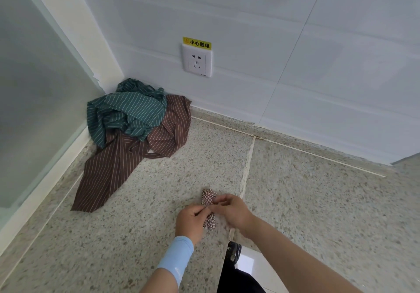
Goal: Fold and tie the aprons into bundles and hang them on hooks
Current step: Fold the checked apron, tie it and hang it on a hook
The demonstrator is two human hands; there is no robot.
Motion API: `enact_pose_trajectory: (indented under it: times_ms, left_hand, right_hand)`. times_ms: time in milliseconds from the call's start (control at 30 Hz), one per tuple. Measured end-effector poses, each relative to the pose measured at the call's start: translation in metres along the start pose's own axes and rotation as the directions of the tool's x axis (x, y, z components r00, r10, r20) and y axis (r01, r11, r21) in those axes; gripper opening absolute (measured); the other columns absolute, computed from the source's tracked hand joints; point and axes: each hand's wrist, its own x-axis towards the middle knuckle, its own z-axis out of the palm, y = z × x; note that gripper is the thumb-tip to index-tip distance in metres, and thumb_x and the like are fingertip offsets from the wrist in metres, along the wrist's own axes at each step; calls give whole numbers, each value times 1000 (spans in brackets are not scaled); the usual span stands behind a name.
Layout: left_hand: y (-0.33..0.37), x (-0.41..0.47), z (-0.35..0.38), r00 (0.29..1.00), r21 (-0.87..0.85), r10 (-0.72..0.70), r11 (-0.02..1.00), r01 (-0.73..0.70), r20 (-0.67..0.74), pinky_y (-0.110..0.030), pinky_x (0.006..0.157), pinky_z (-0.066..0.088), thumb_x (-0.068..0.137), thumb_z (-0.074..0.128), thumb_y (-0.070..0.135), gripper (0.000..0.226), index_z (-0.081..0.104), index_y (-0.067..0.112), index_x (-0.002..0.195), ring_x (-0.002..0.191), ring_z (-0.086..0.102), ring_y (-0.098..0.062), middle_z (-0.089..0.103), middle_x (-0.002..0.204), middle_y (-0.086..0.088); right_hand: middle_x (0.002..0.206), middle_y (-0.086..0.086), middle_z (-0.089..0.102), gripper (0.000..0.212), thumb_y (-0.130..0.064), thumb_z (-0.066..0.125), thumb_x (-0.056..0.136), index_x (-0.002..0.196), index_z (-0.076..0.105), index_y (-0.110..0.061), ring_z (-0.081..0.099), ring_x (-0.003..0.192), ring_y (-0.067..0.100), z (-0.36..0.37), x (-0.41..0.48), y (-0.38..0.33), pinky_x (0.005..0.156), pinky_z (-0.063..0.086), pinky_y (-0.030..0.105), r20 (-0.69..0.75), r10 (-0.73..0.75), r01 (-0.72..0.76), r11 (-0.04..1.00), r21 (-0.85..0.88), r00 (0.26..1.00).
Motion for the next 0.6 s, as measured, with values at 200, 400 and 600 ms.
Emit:
enact_pose_trajectory:
  times_ms: [200, 400, 600]
  left_hand:
    - [8, 12, -9, 983, 369, 121, 915, -164, 136, -27, 60, 41, 90, 66, 32, 38, 66, 7, 61, 64, 56, -14, 60, 67, -7]
    - [31, 27, -3, 941, 618, 88, 734, -283, 327, -26, 67, 46, 91, 62, 31, 24, 69, 15, 74, 77, 62, -18, 65, 83, -1]
    - [5, 23, -10, 905, 387, 211, 850, -357, 369, -19, 59, 35, 82, 78, 29, 49, 46, 21, 46, 55, 43, -2, 42, 56, 10]
  right_hand:
    - [82, 8, 65, 35, -32, 50, 97, 84, 67, -5, 58, 75, 20, -26, -19, -30, 71, 49, 32, 289, -36, 264, 528, -807, 957]
    - [100, 7, 71, 26, -7, 47, 96, 105, 71, -11, 65, 91, 23, -16, -6, -70, 82, 56, 37, 508, -216, 549, 223, -806, 834]
    - [89, -4, 73, 9, -17, 69, 89, 90, 77, -14, 64, 74, 6, -24, 19, -51, 63, 47, 12, 246, -369, 423, 545, -724, 896]
